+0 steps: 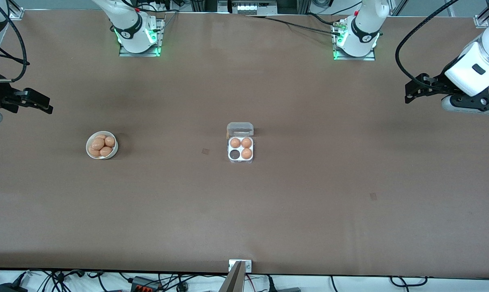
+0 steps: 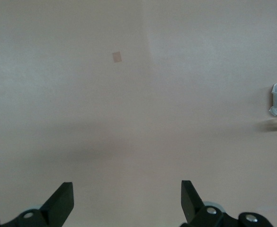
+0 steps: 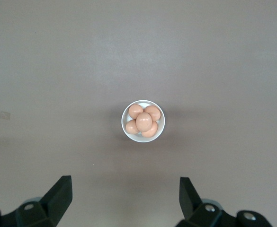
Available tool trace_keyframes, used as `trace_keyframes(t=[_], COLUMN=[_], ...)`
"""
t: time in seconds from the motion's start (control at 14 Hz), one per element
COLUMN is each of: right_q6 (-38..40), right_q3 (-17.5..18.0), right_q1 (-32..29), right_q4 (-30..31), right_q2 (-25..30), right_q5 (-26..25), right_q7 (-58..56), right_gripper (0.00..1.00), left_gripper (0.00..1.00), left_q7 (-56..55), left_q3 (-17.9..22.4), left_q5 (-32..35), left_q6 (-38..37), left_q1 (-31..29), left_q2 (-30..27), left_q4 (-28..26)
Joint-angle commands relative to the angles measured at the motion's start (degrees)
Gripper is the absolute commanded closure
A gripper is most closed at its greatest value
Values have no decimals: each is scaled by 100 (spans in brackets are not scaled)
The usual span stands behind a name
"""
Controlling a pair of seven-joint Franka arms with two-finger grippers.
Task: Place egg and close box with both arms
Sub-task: 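Move the right gripper over the white bowl of eggs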
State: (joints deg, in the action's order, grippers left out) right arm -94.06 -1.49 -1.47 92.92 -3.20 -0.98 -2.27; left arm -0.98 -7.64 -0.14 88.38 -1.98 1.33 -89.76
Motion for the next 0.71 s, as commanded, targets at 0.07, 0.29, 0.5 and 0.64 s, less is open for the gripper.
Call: trace_keyframes(t=[0.07,0.29,0.5,0.64], right_q6=[19,-24,-243,-262], right_q3=[79,79,79,53], right_q1=[-64,-73,-91,-126], right_q4=[86,86,86,86], right_q2=[197,101,-40,-215], right_q5=[1,10,36,176], right_q7=[104,104,104,87], right_gripper=[0,0,0,0], left_gripper=[0,0,0,0], left_q7=[-51,-51,-51,-42], left_q3=[-9,-9,-9,-9], left_q5=[23,23,23,49], left_q6=[-207,-207,-373,-514], left_q1=[-4,-4,-4,14], left_q2=[96,96,96,96], left_q4=[213,222,222,266])
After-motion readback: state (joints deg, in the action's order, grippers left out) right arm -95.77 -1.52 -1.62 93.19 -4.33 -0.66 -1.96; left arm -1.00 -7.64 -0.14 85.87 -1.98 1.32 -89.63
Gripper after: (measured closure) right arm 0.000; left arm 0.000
